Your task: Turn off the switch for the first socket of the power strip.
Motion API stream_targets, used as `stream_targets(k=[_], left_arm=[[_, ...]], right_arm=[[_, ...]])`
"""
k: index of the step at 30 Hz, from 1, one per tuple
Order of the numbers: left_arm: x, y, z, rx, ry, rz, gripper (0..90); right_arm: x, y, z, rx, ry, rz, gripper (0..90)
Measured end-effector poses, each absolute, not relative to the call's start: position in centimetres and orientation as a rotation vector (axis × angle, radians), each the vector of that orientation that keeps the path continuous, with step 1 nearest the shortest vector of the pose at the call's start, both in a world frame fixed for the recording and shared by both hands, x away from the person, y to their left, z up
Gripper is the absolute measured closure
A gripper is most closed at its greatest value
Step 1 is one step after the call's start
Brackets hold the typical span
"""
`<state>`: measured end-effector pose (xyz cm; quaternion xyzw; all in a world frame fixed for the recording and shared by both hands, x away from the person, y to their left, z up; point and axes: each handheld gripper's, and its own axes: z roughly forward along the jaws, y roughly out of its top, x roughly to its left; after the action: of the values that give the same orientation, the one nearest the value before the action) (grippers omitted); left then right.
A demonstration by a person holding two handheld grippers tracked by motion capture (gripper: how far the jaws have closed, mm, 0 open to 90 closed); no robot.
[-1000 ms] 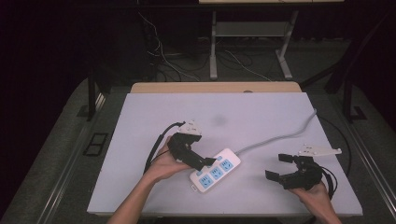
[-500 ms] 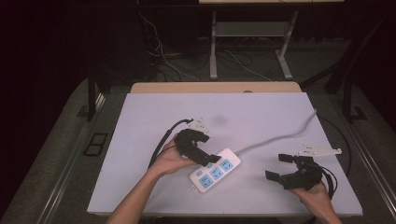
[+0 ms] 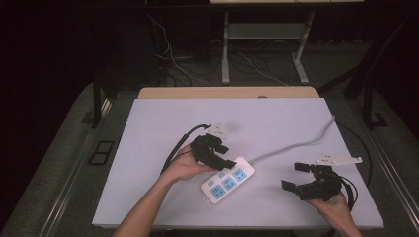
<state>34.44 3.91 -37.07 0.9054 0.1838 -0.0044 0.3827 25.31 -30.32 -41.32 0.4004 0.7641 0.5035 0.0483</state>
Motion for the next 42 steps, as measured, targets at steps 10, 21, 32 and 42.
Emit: stream_targets(k=[10,21,32,42], left_arm=[[35.2,3.8,-37.8,2.309,0.463,-0.072,81.5],[36.0,3.3,-39.0,2.328,0.474,-0.084,88.8],[36.7,2.8,-40.1,2.342,0.481,-0.106,88.9],[36.9,2.4,-40.9,2.361,0.472,-0.126,88.9]], right_arm=[[25.3,-30.4,-41.3,1.223,2.324,1.540,0.2],[25.3,-30.4,-41.4,1.219,2.331,1.534,0.2],[25.3,-30.4,-41.4,1.218,2.333,1.535,0.2],[25.3,-30.5,-41.4,1.219,2.333,1.529,0.2]])
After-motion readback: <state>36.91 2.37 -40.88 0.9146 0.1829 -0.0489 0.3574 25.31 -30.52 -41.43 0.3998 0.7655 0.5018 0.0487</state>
